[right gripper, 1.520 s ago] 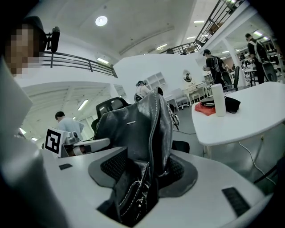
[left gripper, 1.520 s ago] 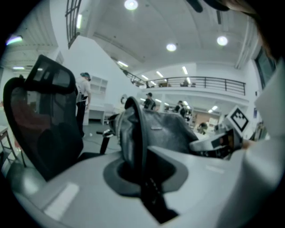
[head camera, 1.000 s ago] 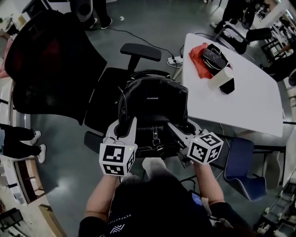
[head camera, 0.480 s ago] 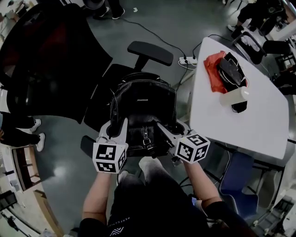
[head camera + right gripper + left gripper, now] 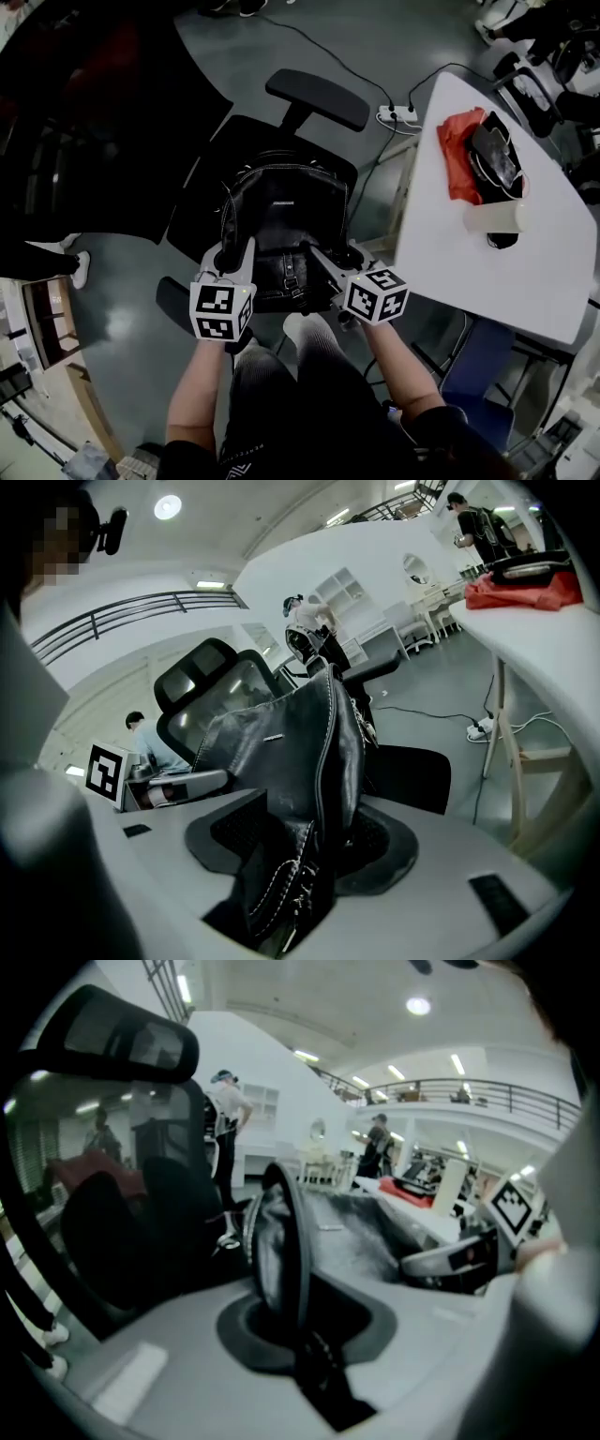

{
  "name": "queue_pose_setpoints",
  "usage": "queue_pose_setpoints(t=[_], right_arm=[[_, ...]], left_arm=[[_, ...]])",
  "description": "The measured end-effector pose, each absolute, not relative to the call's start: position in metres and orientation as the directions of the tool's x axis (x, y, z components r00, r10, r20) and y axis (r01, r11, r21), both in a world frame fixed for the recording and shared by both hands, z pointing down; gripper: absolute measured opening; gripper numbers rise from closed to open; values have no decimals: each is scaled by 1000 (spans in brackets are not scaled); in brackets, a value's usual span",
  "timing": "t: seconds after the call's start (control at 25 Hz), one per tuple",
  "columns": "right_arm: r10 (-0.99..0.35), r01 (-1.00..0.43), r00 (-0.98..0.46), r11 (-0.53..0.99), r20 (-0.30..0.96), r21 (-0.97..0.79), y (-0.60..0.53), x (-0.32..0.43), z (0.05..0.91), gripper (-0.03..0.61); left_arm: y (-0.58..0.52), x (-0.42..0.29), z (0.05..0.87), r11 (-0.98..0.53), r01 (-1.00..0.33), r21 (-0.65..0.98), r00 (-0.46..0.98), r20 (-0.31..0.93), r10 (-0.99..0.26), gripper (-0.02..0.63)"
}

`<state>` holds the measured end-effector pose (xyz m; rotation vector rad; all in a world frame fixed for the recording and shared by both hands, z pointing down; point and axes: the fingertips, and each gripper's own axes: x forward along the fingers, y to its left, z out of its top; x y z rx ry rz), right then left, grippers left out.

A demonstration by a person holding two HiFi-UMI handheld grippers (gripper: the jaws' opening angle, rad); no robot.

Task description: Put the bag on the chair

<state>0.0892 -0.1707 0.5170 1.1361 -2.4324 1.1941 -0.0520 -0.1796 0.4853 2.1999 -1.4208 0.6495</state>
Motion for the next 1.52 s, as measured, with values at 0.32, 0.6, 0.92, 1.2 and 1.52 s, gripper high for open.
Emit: queue_pose_setpoints(t=[0.32, 0.6, 0.92, 1.2, 1.52], right_arm=[[-531, -718, -680, 345, 505, -604, -185, 77, 560, 229], [-501, -721, -680, 321, 536, -614, -195, 73, 595, 230], [-470, -717, -689, 330, 552, -613, -208, 64, 621, 233], [-445, -718, -691, 334, 569, -611, -216, 56, 637, 236], [-434, -738, -672, 336, 600, -584, -222, 49, 646, 238]], left_arm=[[-195, -65, 527, -358, -928, 102, 333, 656, -677, 54], [-205, -70, 563, -331, -935, 127, 322, 697, -641, 60], [-214, -80, 592, -291, -947, 135, 296, 721, -627, 67], [-219, -89, 610, -264, -952, 154, 290, 731, -618, 74], [-225, -99, 628, -245, -948, 202, 312, 739, -598, 89]])
